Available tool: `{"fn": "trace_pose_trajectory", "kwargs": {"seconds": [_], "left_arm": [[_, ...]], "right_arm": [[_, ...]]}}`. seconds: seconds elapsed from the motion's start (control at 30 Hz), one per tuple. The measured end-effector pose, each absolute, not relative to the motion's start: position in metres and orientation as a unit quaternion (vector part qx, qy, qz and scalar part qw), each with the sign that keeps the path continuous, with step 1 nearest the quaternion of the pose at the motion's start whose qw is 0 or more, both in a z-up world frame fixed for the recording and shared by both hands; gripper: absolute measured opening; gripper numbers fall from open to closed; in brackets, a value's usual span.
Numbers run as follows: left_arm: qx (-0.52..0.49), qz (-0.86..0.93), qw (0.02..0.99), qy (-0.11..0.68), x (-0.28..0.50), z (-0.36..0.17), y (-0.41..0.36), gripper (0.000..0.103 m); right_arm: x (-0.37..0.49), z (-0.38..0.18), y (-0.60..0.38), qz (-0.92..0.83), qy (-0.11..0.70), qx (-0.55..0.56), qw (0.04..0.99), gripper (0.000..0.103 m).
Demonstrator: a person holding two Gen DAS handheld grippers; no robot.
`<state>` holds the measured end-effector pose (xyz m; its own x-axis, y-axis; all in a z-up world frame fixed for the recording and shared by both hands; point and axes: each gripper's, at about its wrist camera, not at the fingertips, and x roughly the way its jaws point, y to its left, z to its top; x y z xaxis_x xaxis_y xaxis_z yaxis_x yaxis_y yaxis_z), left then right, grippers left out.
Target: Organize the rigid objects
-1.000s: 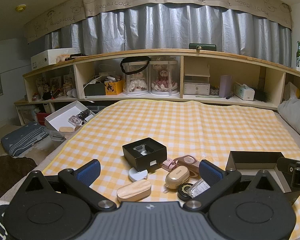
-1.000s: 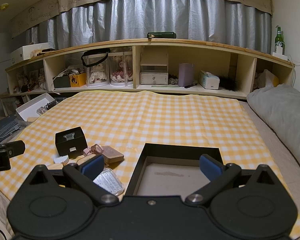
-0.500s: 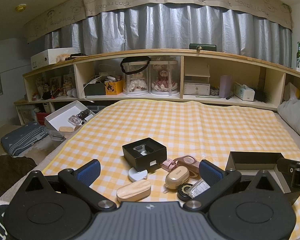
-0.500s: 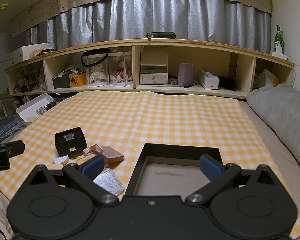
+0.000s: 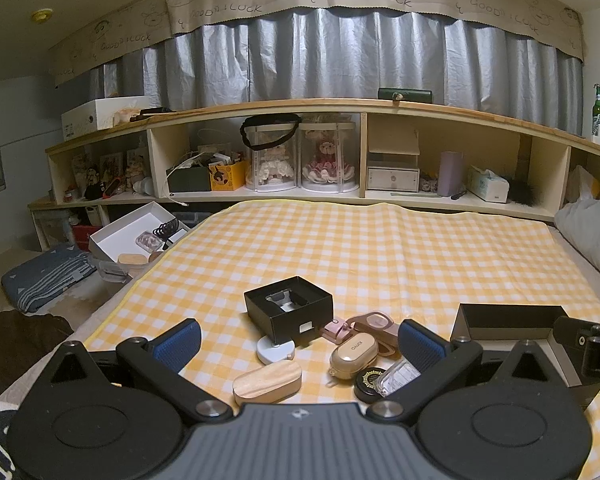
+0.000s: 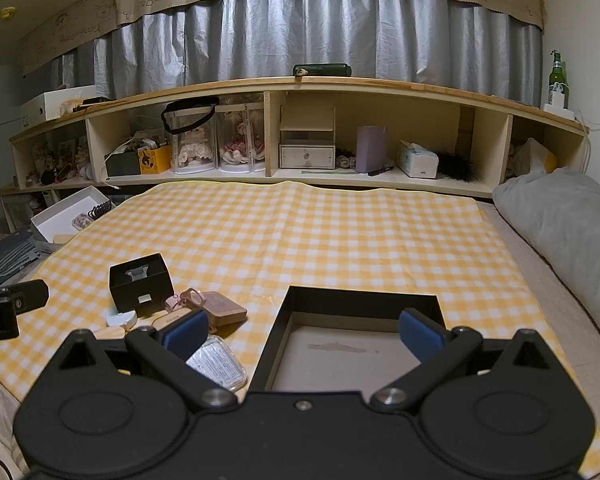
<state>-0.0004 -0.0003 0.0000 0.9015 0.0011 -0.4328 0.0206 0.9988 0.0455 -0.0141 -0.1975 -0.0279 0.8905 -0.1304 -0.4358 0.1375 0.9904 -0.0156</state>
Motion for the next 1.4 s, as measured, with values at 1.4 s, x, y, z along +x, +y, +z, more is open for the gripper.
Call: {"fn": "trace_pose_trajectory", "kwargs": {"seconds": [1.4], "left_arm": [[0.028,-0.018,0.981,0.191,0.013,0.032,-0.006,0.103]], "right_arm": [[-0.007,-0.004,-0.199,-0.111,0.173,0.005,0.979,0.103]]}}
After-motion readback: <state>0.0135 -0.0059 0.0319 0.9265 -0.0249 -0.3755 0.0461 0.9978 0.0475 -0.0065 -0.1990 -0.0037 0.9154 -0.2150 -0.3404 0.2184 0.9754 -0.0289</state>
